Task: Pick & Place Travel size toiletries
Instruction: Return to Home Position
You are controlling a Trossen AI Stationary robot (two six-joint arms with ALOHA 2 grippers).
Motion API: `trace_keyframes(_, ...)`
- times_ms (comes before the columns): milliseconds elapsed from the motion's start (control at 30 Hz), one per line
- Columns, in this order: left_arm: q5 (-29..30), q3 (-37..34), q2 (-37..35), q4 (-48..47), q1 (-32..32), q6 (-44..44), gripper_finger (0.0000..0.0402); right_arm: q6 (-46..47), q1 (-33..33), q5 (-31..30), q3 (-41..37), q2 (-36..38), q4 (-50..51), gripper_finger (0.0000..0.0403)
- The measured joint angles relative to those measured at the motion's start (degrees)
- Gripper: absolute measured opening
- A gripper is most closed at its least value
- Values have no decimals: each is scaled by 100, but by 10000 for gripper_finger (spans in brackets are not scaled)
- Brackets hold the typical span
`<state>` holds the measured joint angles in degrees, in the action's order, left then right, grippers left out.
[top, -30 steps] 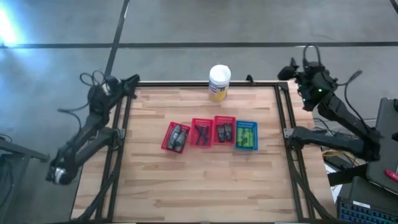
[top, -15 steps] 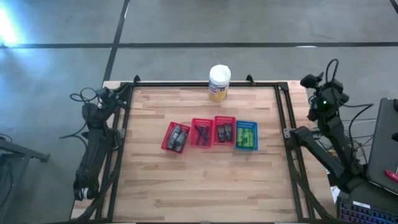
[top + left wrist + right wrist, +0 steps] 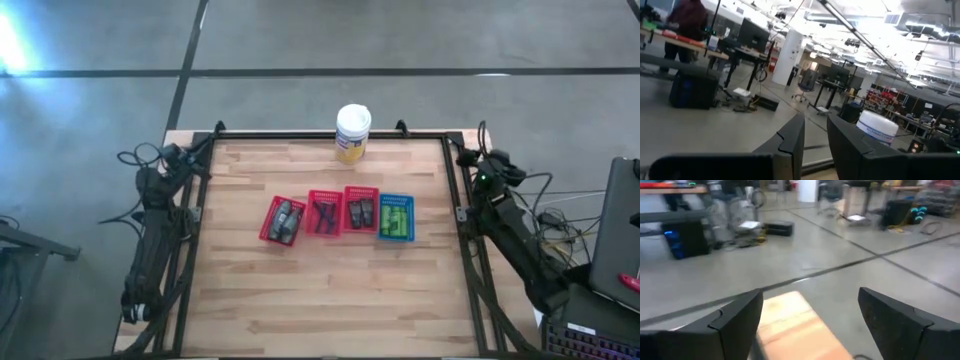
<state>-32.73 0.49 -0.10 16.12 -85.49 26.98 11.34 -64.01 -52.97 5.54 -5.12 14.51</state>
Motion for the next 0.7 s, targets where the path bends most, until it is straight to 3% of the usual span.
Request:
trace_keyframes(467,58,-4,9,-207,70,7,87,-102,0,245,759,-455,2,360)
trace_keyframes(533,1071,-4,9,-180,81,-74,87,-100,0,244,816,-458,4,360)
trace_keyframes(700,4452,-7,11,-597,144,-529,87,-99,0,245,929,-456,-5,349)
